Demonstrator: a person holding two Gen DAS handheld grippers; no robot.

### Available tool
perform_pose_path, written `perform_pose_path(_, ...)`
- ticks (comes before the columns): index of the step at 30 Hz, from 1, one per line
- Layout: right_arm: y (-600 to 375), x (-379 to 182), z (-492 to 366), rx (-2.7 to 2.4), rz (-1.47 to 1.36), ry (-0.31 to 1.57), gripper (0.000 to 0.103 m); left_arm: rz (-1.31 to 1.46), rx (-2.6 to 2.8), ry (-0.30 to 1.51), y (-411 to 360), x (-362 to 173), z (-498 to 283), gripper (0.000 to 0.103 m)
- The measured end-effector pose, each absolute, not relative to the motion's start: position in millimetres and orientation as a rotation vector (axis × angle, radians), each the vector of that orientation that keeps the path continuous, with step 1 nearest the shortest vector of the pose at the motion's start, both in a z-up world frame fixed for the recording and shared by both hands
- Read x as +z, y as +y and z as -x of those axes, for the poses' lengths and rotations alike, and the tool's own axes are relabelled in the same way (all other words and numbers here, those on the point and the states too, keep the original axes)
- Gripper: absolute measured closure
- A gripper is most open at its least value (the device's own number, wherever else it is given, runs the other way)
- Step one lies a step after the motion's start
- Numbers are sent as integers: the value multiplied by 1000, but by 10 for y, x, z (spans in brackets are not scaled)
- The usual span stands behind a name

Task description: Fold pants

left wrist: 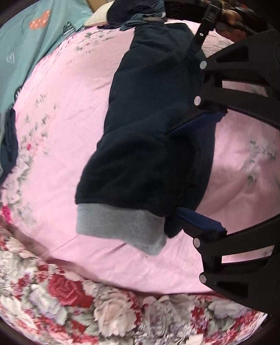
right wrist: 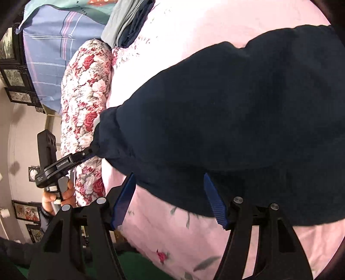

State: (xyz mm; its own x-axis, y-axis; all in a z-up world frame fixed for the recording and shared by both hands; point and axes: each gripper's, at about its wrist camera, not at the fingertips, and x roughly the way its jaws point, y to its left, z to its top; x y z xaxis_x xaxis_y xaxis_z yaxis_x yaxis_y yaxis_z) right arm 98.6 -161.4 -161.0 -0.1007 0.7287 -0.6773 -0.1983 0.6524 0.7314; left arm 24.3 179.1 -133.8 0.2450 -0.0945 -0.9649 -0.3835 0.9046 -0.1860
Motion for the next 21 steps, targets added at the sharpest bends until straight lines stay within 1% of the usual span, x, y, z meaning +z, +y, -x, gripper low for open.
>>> perform_pose_path(1,-1610,-1612,-1014,815,-461,1471,40,440,212,1340,1802,-1395,-277,39)
perform_pose_path(2,-1631,-1614,-1055,784,-451,1462,42,453,219,1353,1823,-1439,-298,55)
perform_pose_path(4,-1658,-1633,-1137,709,-444,1468,46,503,237,1387,1864,-1531,-355,73)
perform_pose_path(5,-1663,-1648,-1151,691,-440,1470,49,510,244,1391,1872,-1555,-368,79)
perform_pose_path(6,-1670,-1649,-1161,666,-425,1474,54,493,252,1383,1859,-1553,-382,82)
perform_pose_path(7,-1684,-1651,-1161,650,-415,1479,54,473,249,1379,1833,-1530,-393,85)
perform_pose_path(11,-1820,-1598,-1099,601,-382,1503,53,402,216,1364,1763,-1424,-360,88)
perform_pose_path(14,-1986,-1536,-1060,536,-345,1492,53,428,206,1365,1830,-1393,-302,88)
perform_pose_path(19,-2222,-1636,-1129,417,-411,1484,53,429,200,1377,1842,-1387,-261,88)
perform_pose_path(20,-2215,-1646,-1162,410,-428,1470,53,433,201,1378,1844,-1389,-259,88)
perform_pose_path(21,-2193,-1648,-1189,399,-438,1452,59,433,199,1379,1852,-1381,-248,88)
